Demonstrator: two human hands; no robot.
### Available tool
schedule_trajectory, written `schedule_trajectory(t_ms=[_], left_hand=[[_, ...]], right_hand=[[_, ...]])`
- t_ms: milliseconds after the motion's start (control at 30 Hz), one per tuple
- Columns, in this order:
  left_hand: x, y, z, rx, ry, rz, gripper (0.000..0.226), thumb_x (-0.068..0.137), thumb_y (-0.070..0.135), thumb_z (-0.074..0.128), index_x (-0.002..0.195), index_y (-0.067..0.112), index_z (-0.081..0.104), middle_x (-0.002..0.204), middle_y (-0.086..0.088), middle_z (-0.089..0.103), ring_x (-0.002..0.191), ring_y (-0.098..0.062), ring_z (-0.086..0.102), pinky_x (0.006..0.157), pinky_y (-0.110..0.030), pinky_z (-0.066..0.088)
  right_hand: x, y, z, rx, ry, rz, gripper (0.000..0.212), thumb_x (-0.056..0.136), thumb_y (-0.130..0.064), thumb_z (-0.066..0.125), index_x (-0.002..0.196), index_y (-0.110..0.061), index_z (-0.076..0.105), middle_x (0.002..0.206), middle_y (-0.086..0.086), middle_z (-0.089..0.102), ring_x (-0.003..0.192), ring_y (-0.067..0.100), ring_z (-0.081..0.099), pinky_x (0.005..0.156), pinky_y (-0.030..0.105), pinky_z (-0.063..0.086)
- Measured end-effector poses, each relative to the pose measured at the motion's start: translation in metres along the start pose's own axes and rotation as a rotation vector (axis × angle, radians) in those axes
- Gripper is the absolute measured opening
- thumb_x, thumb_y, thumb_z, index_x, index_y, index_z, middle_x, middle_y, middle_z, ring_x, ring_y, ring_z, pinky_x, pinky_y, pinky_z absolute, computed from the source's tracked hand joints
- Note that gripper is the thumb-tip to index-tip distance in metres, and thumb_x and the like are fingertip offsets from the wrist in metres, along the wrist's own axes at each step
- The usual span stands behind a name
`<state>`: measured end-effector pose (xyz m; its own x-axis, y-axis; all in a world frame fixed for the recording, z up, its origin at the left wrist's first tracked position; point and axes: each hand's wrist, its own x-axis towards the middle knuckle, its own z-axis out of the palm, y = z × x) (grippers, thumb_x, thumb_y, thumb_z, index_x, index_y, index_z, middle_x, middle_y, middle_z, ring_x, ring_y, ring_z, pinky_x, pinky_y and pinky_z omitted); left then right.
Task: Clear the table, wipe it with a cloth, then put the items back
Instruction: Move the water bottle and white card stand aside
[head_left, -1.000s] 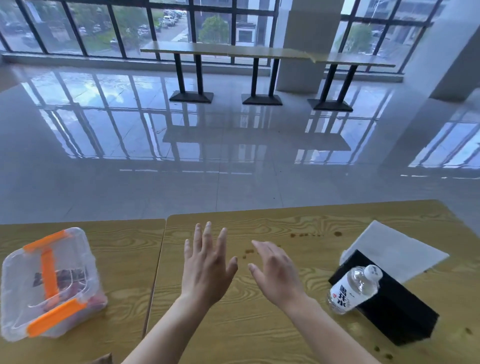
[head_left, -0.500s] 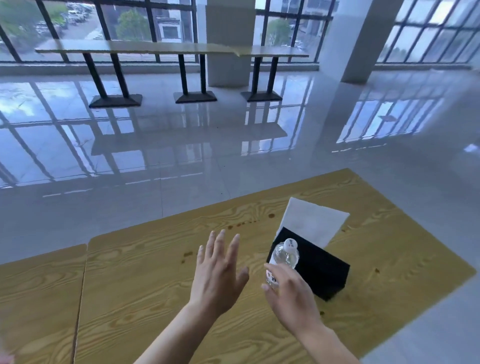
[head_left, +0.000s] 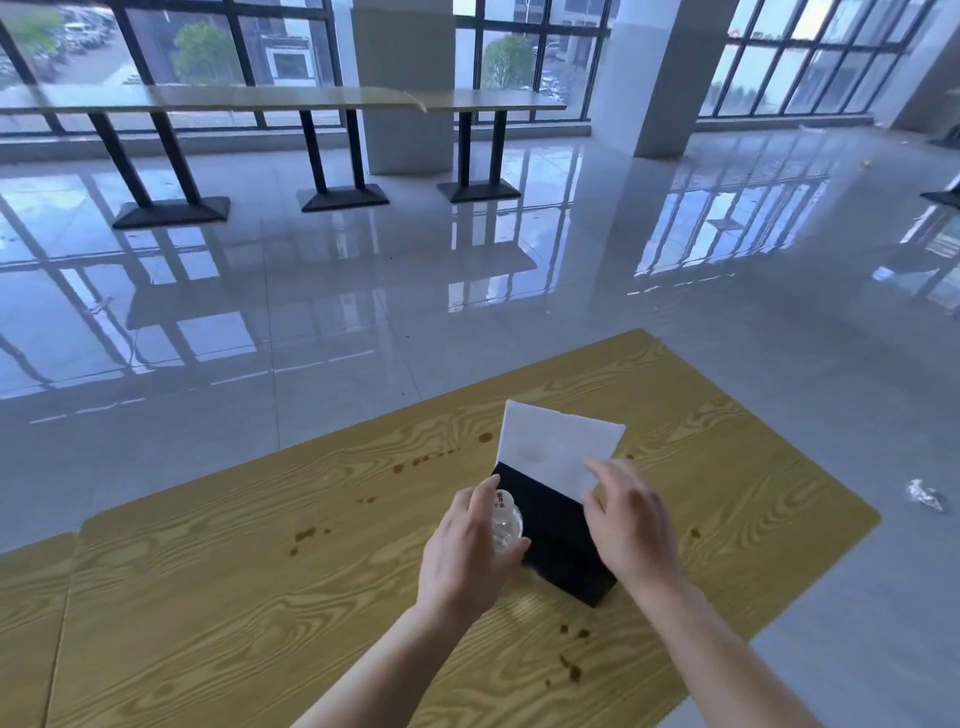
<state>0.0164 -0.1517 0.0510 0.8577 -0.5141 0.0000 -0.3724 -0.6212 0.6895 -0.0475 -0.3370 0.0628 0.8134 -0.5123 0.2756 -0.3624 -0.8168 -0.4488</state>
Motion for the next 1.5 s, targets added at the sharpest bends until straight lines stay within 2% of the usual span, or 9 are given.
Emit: schedule_trajectory(t_ms=[100, 300, 500, 633, 767, 900, 1167, 1367, 1500], left_hand=[[0.003, -0.001, 0.006, -0.011, 0.026, -0.035, 0.069, 0.083, 0.04, 0.065, 0.143, 0.036, 0.032, 0.133, 0.013, 0.049, 0.112, -0.015, 0.055, 0.084, -0.028, 0.046], [0.005, -0.004, 0.015, -0.071, 0.062, -0.107, 0.044, 0.078, 0.032, 0.068, 0.117, 0.035, 0.049, 0.106, 0.014, 0.058, 0.088, -0.012, 0.058, 0.075, -0.025, 0.046], [0.006, -0.014, 0.013, -0.105, 0.108, -0.114, 0.04, 0.075, 0.033, 0.072, 0.111, 0.033, 0.053, 0.098, 0.015, 0.059, 0.084, -0.007, 0.057, 0.07, -0.02, 0.043], [0.003, -0.024, 0.006, -0.097, 0.148, -0.13, 0.039, 0.073, 0.031, 0.074, 0.105, 0.035, 0.053, 0.094, 0.014, 0.059, 0.081, -0.005, 0.056, 0.066, -0.015, 0.037], [-0.001, -0.038, -0.01, -0.075, 0.197, -0.154, 0.039, 0.072, 0.032, 0.076, 0.104, 0.034, 0.054, 0.091, 0.014, 0.06, 0.079, -0.004, 0.055, 0.064, -0.016, 0.037], [-0.007, -0.052, -0.029, -0.059, 0.261, -0.189, 0.039, 0.072, 0.032, 0.076, 0.105, 0.034, 0.055, 0.09, 0.016, 0.059, 0.078, -0.005, 0.055, 0.066, -0.02, 0.039], [-0.014, -0.078, -0.071, -0.045, 0.374, -0.221, 0.037, 0.072, 0.03, 0.078, 0.101, 0.033, 0.055, 0.089, 0.014, 0.061, 0.078, -0.003, 0.054, 0.065, -0.02, 0.037], [-0.025, -0.101, -0.108, -0.034, 0.469, -0.264, 0.037, 0.071, 0.03, 0.08, 0.097, 0.033, 0.054, 0.087, 0.012, 0.062, 0.078, -0.012, 0.056, 0.065, -0.029, 0.039], [-0.042, -0.121, -0.136, -0.031, 0.544, -0.29, 0.038, 0.072, 0.029, 0.08, 0.097, 0.033, 0.052, 0.088, 0.012, 0.061, 0.078, -0.013, 0.055, 0.064, -0.028, 0.037]], right_hand=[[0.036, 0.006, -0.004, -0.063, 0.054, -0.072, 0.041, 0.079, 0.0, 0.071, 0.118, -0.01, 0.064, 0.115, 0.009, 0.062, 0.105, 0.033, 0.059, 0.078, 0.04, 0.054], [0.085, 0.009, 0.005, -0.25, -0.163, -0.061, 0.055, 0.09, -0.016, 0.065, 0.141, -0.017, 0.044, 0.139, 0.008, 0.049, 0.127, 0.028, 0.042, 0.091, 0.039, 0.049], [0.101, 0.007, 0.012, -0.379, -0.181, -0.124, 0.006, 0.093, -0.009, 0.055, 0.096, -0.013, 0.058, 0.099, 0.004, 0.064, 0.09, 0.025, 0.057, 0.064, 0.031, 0.034], [0.11, 0.013, 0.015, -0.406, -0.169, -0.136, 0.017, 0.089, 0.0, 0.053, 0.081, -0.014, 0.056, 0.081, 0.002, 0.065, 0.067, 0.023, 0.052, 0.058, 0.028, 0.033], [0.119, 0.013, 0.016, -0.38, -0.174, -0.143, 0.02, 0.087, 0.002, 0.055, 0.079, -0.015, 0.061, 0.075, 0.0, 0.066, 0.065, 0.024, 0.059, 0.055, 0.026, 0.036], [0.122, -0.002, 0.009, -0.363, -0.103, -0.172, 0.036, 0.073, 0.01, 0.054, 0.058, -0.018, 0.036, 0.055, -0.002, 0.045, 0.052, 0.025, 0.045, 0.044, 0.025, 0.02], [0.138, -0.051, 0.012, -0.251, 0.01, -0.286, 0.035, 0.069, 0.006, 0.059, 0.059, -0.015, 0.033, 0.052, -0.001, 0.043, 0.048, 0.024, 0.038, 0.046, 0.02, 0.013], [0.141, -0.102, 0.026, -0.224, -0.012, -0.435, 0.038, 0.062, 0.013, 0.056, 0.057, -0.018, 0.035, 0.048, -0.004, 0.033, 0.044, 0.021, 0.038, 0.045, 0.024, 0.032], [0.135, -0.144, 0.042, -0.183, -0.024, -0.525, 0.044, 0.071, 0.012, 0.06, 0.058, -0.022, 0.036, 0.048, -0.005, 0.038, 0.043, 0.02, 0.042, 0.045, 0.027, 0.043]])
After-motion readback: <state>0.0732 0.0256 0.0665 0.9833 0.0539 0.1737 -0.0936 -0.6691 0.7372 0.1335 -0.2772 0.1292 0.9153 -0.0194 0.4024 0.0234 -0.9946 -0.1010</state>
